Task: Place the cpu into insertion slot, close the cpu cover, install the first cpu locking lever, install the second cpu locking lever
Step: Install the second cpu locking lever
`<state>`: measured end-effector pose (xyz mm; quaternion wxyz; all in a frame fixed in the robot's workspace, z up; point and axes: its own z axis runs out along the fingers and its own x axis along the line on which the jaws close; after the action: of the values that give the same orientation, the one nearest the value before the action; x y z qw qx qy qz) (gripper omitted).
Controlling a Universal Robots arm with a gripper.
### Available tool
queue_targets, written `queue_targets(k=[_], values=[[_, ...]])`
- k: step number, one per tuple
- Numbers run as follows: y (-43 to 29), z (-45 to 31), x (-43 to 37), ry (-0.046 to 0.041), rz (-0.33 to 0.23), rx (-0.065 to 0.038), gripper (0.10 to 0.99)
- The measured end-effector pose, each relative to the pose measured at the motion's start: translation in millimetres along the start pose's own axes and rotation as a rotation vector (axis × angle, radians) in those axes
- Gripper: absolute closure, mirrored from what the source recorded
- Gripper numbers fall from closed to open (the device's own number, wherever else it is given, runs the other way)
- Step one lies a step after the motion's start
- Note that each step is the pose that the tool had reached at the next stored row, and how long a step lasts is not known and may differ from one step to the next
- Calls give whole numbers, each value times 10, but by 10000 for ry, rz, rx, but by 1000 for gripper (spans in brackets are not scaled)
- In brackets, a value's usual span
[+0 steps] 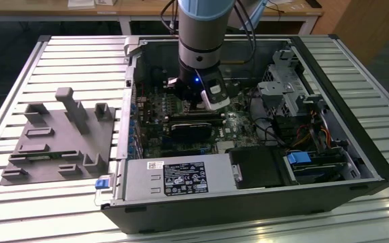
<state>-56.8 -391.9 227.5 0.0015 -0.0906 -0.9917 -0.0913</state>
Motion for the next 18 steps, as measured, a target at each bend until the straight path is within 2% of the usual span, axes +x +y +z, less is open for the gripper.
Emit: queue_targets(k=[10,18], values=[[-109,28,-9,120,9,-651,984],[-222,57,-1,194,16,-1059,984]])
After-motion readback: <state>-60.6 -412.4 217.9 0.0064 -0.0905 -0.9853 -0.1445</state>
